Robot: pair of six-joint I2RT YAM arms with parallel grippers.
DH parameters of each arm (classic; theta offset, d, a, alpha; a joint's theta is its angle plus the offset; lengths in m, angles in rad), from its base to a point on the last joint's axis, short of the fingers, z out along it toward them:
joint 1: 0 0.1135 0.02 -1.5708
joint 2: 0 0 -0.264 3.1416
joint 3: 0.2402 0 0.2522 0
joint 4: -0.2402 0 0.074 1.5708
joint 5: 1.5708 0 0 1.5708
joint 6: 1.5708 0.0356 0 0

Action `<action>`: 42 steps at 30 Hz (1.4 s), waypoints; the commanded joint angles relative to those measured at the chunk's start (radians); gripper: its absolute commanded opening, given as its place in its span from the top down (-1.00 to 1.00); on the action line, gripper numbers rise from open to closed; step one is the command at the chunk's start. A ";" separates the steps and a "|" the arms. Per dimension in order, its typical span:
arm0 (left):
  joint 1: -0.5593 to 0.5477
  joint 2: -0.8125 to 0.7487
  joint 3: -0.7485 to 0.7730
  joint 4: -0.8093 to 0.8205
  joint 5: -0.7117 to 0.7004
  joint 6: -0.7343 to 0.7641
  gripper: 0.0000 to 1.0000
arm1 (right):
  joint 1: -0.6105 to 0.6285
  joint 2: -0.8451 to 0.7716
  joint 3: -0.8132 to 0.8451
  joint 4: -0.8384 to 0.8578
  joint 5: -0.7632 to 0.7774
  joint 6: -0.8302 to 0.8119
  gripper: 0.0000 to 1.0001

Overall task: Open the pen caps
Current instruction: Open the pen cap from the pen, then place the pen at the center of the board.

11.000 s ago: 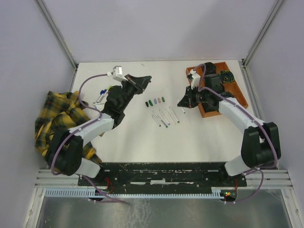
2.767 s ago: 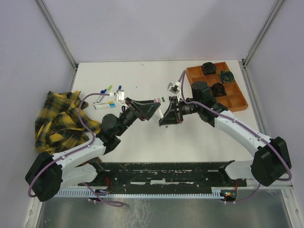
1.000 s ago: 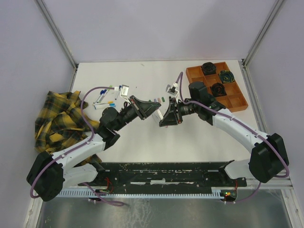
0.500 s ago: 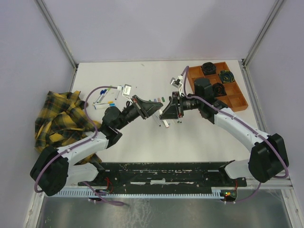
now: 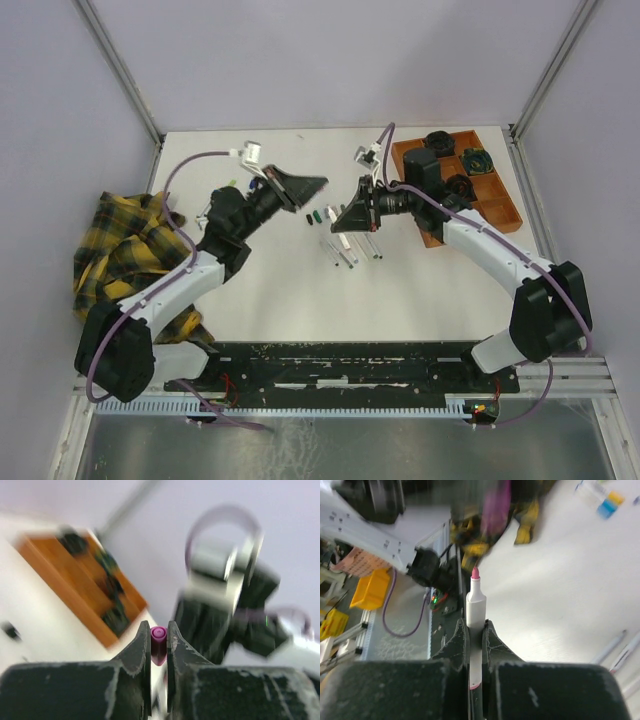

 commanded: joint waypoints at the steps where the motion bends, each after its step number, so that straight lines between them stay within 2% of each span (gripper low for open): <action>1: 0.149 -0.038 0.141 0.214 -0.334 0.008 0.95 | 0.008 0.021 -0.021 -0.237 -0.128 -0.097 1.00; 6: 0.156 -0.071 0.101 0.186 -0.392 0.039 0.94 | -0.038 0.049 0.019 -0.389 0.013 -0.219 1.00; 9: 0.156 -0.080 0.062 0.156 -0.378 0.028 0.95 | -0.068 0.074 0.055 -0.497 0.238 -0.313 1.00; 10: 0.155 -0.076 0.027 0.130 -0.359 0.010 0.95 | -0.090 0.102 0.070 -0.529 0.404 -0.350 1.00; 11: 0.155 -0.075 0.027 0.127 -0.359 0.010 0.95 | -0.090 0.108 0.071 -0.531 0.404 -0.350 1.00; 16: 0.156 -0.035 -0.034 0.062 -0.318 -0.063 0.94 | -0.122 0.219 0.140 -0.598 0.650 -0.376 0.92; 19: 0.154 0.003 -0.040 0.004 -0.285 -0.087 0.94 | -0.126 0.267 0.150 -0.590 0.739 -0.376 0.87; 23: 0.144 0.035 -0.061 -0.040 -0.274 -0.102 0.94 | -0.129 0.312 0.150 -0.566 0.804 -0.344 0.82; 28: 0.087 0.039 -0.048 -0.203 -0.411 -0.081 0.94 | -0.133 0.354 0.151 -0.545 0.861 -0.314 0.78; 32: 0.049 0.054 -0.033 -0.282 -0.473 -0.078 0.94 | -0.137 0.382 0.158 -0.549 0.853 -0.300 0.75; 42: -0.044 0.109 0.004 -0.353 -0.555 -0.044 0.94 | -0.139 0.426 0.175 -0.564 0.820 -0.290 0.56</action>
